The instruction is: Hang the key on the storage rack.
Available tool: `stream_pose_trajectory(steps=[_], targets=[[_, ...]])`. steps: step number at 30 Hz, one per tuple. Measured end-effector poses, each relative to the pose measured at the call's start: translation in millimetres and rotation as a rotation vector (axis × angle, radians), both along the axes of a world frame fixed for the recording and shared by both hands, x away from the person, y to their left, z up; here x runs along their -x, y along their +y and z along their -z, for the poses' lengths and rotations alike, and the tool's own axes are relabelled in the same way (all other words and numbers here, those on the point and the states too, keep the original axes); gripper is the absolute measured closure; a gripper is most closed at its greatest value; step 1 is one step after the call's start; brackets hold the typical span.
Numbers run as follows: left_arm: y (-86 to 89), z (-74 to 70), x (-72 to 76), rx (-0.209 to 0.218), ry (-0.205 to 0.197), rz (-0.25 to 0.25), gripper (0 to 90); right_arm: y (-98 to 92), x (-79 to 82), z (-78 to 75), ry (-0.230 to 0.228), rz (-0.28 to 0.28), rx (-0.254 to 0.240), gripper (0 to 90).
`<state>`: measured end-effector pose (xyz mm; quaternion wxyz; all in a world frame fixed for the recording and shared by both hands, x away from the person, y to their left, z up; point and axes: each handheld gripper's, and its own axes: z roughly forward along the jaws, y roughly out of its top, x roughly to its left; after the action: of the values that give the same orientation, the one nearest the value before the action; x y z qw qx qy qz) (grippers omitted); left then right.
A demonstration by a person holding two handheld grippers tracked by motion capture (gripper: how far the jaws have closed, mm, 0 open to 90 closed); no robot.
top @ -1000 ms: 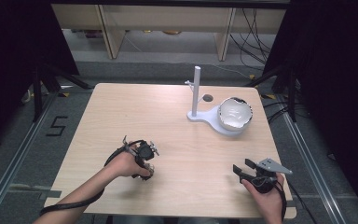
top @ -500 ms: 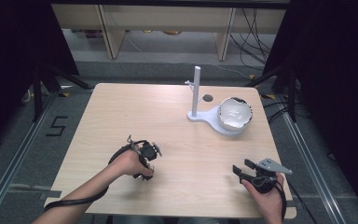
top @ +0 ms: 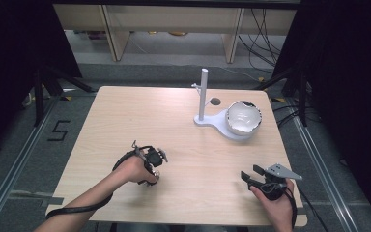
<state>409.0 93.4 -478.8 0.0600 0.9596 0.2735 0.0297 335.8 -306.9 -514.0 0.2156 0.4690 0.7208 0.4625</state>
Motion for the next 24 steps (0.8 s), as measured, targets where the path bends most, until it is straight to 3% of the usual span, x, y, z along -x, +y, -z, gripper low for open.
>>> stream_pose_trajectory(steps=[6, 11, 12, 15, 21, 24], targets=[[1.6, -0.9, -0.1, -0.006, 0.007, 0.005, 60.0, 0.0, 0.5, -0.2, 0.009, 0.002, -0.004, 38.3], [5.0, -0.8, -0.6, -0.002, 0.017, -0.012, 57.5, 0.7, -0.1, 0.4, 0.007, -0.002, -0.012, 38.3], [5.0, -0.7, -0.4, -0.001, 0.016, -0.012, 57.6, 2.6, 2.2, -0.5, 0.043, 0.012, -0.031, 38.3], [3.5, -0.2, 1.4, -0.003, 0.007, -0.009, 59.7, 1.2, -0.5, 0.9, 0.016, -0.008, -0.023, 38.3], [-0.4, -1.9, 4.7, -0.033, 0.004, 0.030, 67.2, 1.0, -0.5, 1.0, 0.014, -0.009, -0.024, 38.3], [-0.2, -1.4, 4.0, -0.024, 0.006, 0.018, 67.0, 1.1, -0.5, 1.2, 0.010, -0.011, -0.028, 38.3]])
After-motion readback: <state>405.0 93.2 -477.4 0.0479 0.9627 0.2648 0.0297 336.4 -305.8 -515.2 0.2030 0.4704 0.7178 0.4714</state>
